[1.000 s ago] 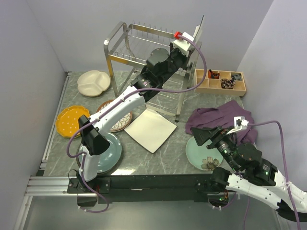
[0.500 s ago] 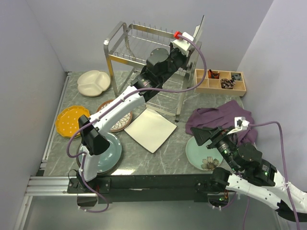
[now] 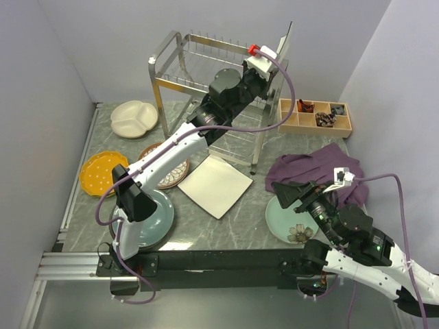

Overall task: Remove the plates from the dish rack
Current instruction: Unload the plate from the dish rack.

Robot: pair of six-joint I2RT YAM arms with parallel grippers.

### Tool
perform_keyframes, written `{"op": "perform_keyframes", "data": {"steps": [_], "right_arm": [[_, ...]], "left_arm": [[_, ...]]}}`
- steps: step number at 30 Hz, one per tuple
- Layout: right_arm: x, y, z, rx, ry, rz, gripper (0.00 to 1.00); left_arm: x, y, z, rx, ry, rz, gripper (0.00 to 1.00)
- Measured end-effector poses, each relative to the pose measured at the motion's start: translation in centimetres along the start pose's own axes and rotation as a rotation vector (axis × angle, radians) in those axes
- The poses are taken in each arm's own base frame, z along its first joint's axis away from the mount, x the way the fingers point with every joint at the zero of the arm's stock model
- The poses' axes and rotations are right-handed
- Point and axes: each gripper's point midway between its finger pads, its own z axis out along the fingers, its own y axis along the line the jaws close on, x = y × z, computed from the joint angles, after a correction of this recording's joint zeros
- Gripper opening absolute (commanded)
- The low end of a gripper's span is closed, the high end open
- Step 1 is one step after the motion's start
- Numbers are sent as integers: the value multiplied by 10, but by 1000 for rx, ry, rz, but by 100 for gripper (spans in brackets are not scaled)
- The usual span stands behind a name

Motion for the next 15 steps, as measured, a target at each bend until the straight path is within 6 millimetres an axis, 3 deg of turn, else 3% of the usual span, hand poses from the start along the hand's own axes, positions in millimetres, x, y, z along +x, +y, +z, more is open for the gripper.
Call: {"op": "perform_keyframes", "data": {"steps": [15], "right_arm": [[2,-2,1,5,2,-11,98]], "left_arm": [[-5,-3,-10,34,-50,6,1]]}}
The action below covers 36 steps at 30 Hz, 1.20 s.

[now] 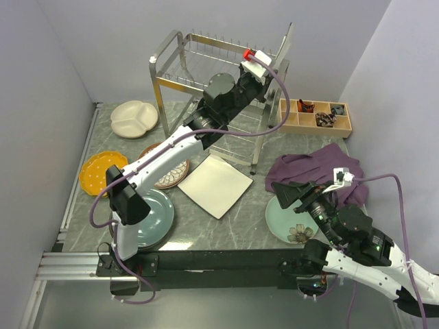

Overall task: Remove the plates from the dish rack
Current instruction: Unload the plate from the dish rack.

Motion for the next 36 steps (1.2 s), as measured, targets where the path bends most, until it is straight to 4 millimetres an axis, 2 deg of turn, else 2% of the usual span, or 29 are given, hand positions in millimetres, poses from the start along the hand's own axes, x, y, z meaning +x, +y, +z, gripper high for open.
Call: {"op": "perform_keyframes", "data": {"steps": [12,36], "right_arm": [[5,-4,2,12,6,-9,98],[2,0,6,8,-11,-14,98]], "left_arm": [[-12,-4,-8,38,-43,-7,1],[-17,-5,-8,41,-72,4,1]]}}
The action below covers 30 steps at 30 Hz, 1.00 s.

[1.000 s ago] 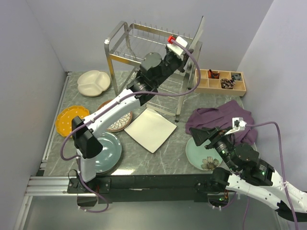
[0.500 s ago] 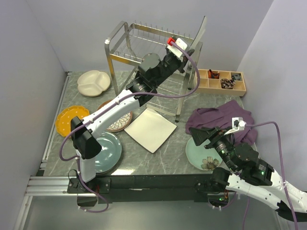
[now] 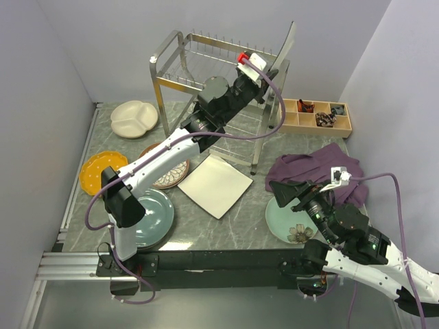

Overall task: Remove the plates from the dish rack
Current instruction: Unload the plate from the dish rack.

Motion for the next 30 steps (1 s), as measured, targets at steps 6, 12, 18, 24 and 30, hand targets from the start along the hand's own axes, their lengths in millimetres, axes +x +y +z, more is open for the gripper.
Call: {"op": "perform_keyframes", "data": {"steps": [6,12,18,24,30], "right_arm": [[0,0,0,-1,-1,1,98],[1,0,1,1,1,-1,98],[5,-3,2,7,7,-8,98],[5,-3,2,9,5,-11,98],[6,-3,3,9,4,-10,98]], "left_arm": [[-10,2,1,-20,-42,-40,1],[-11,3,1,-29,-50,-43,1],[-10,3,-3,-32,-59,-47,1],[-14,3,-4,-30,-67,-53,1],[-16,0,-4,-10,-70,-23,1]]}}
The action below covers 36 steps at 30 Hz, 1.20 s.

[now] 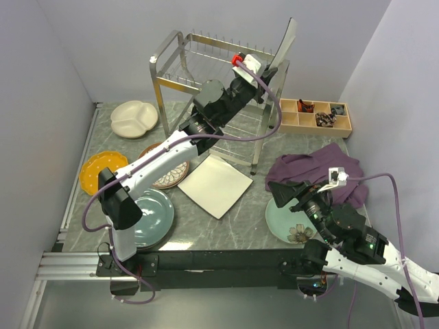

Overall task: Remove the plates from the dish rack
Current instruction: Unload the plate from the dish rack.

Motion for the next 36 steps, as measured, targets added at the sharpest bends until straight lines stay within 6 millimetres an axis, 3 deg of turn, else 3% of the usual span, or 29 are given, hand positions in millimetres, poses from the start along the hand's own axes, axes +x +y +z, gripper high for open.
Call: {"op": "perform_keyframes", "data": {"steps": [25,36], "right_arm": [[1,0,2,0,-1,-9,98],[3,1,4,3,3,-20,98]], "left_arm": [[-16,-4,-5,34,-9,9,1],[-37,0,-9,4,-45,-16,1]]}}
